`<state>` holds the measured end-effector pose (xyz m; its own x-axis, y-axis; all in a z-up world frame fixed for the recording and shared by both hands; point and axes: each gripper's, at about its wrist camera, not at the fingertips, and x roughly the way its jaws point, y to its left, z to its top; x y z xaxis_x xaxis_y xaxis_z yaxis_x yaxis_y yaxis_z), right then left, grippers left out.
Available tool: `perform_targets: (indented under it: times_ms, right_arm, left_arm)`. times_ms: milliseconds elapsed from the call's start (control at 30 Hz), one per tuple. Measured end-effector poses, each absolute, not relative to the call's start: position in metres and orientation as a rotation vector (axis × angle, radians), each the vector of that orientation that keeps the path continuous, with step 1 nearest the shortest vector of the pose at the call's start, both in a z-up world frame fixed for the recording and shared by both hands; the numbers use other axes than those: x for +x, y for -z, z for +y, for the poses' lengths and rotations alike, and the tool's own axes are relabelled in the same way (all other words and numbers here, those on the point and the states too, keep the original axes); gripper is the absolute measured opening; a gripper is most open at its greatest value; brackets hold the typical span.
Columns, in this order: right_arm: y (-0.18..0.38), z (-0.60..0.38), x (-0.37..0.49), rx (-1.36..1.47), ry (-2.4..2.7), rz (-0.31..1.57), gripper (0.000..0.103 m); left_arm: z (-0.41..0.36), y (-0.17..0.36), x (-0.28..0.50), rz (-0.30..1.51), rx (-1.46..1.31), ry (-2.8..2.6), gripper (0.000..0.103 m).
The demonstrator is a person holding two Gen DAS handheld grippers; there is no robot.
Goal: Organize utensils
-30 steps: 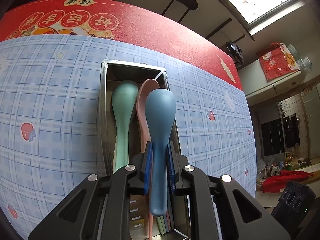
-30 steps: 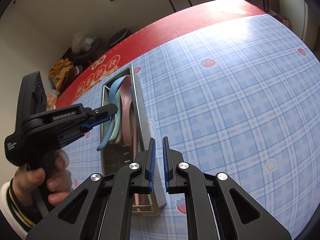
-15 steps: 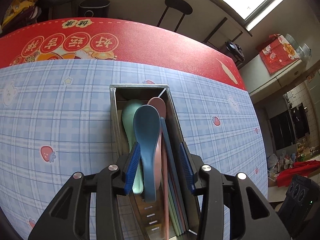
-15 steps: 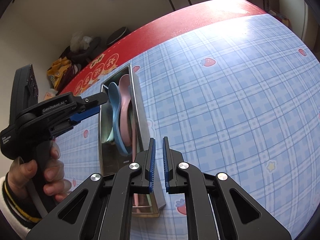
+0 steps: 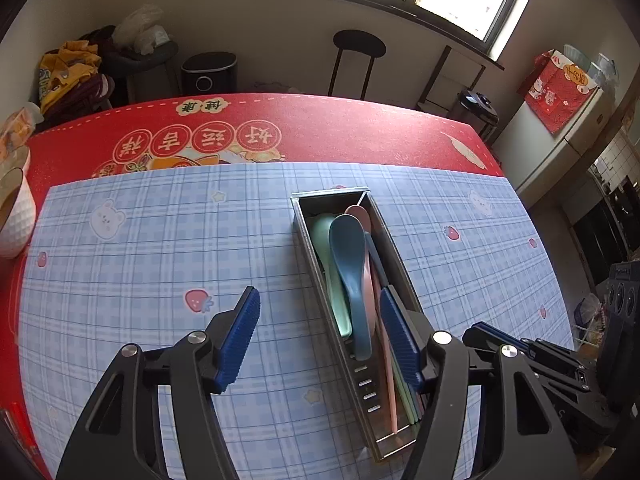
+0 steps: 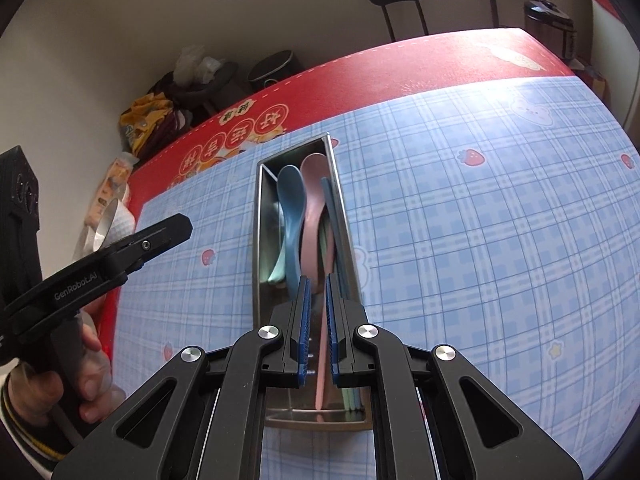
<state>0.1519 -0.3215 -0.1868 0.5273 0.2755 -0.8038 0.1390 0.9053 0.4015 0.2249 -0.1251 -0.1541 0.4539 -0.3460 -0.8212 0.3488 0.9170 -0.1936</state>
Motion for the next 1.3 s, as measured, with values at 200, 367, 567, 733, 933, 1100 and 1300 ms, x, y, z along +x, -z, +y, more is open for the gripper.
perform_targets:
  times_ms: [200, 367, 567, 733, 933, 1100, 1300]
  right_arm:
    - [0.16, -0.304, 0.146, 0.376, -0.103, 0.969, 0.056]
    - [0.137, -0.295, 0.136, 0.339, -0.122, 0.947, 0.07]
    - [0.107, -0.284, 0.115, 0.27, -0.12, 0.885, 0.086]
    - [0.087, -0.278, 0.096, 0.25, -0.118, 0.838, 0.086]
    - [0.07, -0.27, 0.074, 0.191, -0.103, 0.76, 0.087]
    - [0.06, -0.274, 0.061, 0.179, -0.064, 0.702, 0.087]
    - [0.056, -0.277, 0.057, 0.169, -0.053, 0.679, 0.087]
  left_arm:
    - [-0.1, 0.126, 0.2, 0.943, 0.018, 0.397, 0.081]
    - [-0.077, 0.098, 0.176, 0.878, 0.023, 0.354, 0.094]
    - [-0.056, 0.065, 0.141, 0.785, 0.051, 0.299, 0.097]
    - [-0.039, 0.042, 0.111, 0.715, 0.033, 0.256, 0.097]
    - [-0.028, 0.028, 0.082, 0.651, 0.039, 0.198, 0.097]
    - [-0.022, 0.026, 0.07, 0.618, 0.011, 0.165, 0.097]
    - [-0.028, 0.033, 0.06, 0.602, 0.02, 0.155, 0.097]
